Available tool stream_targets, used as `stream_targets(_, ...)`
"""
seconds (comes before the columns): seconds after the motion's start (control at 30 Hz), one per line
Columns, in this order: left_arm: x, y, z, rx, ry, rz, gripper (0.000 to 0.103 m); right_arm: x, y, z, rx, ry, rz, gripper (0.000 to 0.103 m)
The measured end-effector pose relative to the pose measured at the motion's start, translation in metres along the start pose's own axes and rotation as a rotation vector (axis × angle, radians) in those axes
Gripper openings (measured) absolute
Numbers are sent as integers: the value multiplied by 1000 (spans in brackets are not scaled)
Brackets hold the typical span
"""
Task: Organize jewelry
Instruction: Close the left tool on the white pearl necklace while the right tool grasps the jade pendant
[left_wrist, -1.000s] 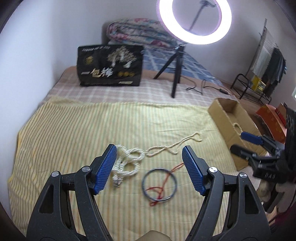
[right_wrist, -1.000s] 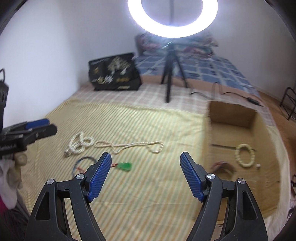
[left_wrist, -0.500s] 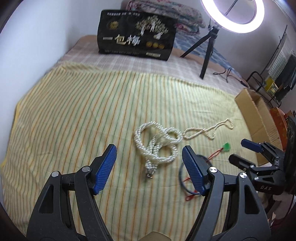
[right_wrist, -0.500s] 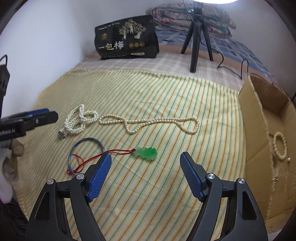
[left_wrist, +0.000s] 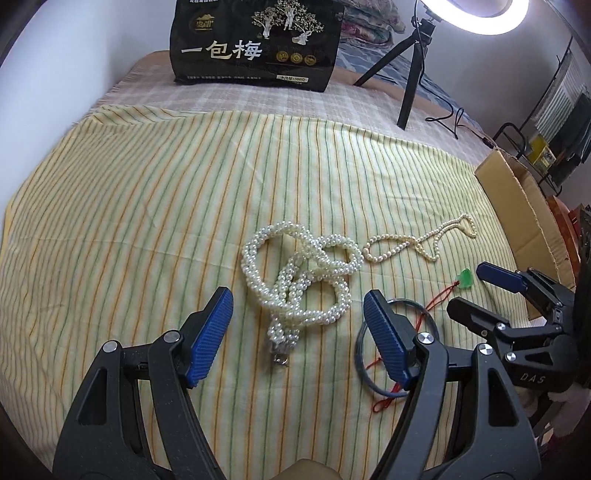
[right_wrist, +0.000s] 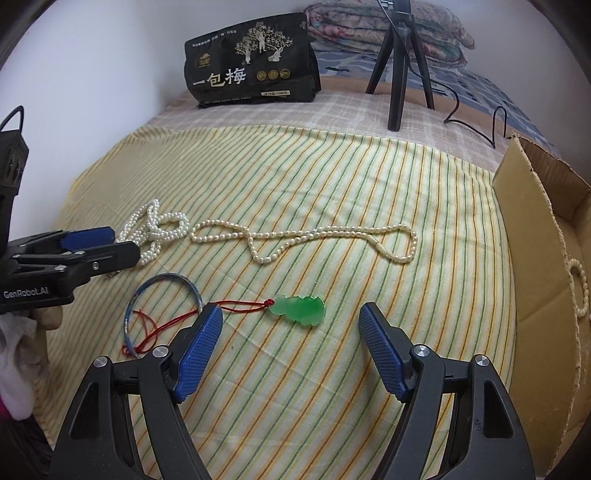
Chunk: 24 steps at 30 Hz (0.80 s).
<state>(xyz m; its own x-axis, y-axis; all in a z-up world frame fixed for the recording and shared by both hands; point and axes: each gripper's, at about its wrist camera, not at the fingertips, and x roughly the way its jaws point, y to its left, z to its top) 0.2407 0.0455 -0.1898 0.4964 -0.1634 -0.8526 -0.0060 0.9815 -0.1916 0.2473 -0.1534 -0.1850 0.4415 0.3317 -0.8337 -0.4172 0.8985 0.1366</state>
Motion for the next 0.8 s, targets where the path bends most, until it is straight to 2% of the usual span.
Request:
stream_targets(0.23,15,-1,9,-10,5,44,75,5,4,2,-17,-4,-24,76)
stream_targets(0.6,30,-13,12,59,-2,137,76,10,10,2,-64,4,-72,76)
stream_targets(0.67,31,-14,12,64,-9,150,72,10,11,2,-71,7,-77,76)
stream_targets(0.73,29,-13,12,61,-17,160,64,10,11,2,-72,7,-78,76)
stream_targets(0.8,28,-8,13,46,-24,162,50,9,11,2,-68,7,-77,74)
